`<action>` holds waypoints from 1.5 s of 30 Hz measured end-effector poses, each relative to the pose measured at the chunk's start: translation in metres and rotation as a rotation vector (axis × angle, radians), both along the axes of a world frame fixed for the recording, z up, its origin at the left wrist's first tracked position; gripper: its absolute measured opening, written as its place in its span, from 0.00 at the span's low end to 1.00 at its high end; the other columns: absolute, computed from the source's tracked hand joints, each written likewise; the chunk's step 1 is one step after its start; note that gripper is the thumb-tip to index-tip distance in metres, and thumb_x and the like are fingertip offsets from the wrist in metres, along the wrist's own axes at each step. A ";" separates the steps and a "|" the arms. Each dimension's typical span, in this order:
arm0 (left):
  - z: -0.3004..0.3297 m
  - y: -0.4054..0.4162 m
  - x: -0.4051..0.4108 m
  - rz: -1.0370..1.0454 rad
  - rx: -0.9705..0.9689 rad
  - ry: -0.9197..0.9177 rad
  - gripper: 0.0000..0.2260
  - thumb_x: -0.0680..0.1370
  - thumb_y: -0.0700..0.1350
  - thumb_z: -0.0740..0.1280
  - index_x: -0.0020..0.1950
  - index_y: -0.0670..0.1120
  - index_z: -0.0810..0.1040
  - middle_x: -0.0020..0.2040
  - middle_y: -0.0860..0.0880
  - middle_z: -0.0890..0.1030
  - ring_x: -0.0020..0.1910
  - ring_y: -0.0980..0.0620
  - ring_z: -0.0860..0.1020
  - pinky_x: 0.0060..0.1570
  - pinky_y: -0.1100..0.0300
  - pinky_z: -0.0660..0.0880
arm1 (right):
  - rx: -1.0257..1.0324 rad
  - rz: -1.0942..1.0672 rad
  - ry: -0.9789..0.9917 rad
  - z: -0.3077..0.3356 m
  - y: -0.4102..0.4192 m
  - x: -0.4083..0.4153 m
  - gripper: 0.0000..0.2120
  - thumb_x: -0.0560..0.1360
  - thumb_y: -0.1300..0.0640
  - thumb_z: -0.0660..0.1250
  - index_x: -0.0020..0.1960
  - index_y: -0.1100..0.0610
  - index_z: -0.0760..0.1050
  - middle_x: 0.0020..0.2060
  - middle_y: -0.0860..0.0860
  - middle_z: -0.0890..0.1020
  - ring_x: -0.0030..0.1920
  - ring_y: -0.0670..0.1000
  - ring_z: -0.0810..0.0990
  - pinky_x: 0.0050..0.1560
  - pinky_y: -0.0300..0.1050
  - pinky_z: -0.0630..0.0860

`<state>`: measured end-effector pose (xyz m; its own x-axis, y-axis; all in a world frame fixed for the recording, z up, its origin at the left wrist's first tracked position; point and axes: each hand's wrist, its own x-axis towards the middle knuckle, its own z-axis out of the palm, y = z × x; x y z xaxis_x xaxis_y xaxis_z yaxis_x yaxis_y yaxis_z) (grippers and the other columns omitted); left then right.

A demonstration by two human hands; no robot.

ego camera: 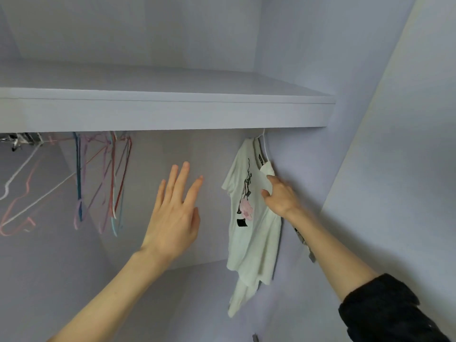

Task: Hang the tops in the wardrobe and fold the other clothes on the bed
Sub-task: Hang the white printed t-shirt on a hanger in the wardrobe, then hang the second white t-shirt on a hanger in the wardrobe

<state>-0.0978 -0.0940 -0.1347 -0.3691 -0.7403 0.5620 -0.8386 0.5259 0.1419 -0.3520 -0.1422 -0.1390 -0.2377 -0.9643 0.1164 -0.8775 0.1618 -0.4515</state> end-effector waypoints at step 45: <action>-0.195 0.882 -0.157 -1.935 0.734 -0.770 0.17 0.81 0.40 0.59 0.69 0.46 0.69 0.66 0.49 0.73 0.64 0.52 0.73 0.63 0.56 0.69 | -0.195 -1.783 -0.518 -0.172 1.135 0.204 0.13 0.79 0.60 0.60 0.61 0.57 0.77 0.53 0.55 0.83 0.54 0.53 0.80 0.56 0.44 0.74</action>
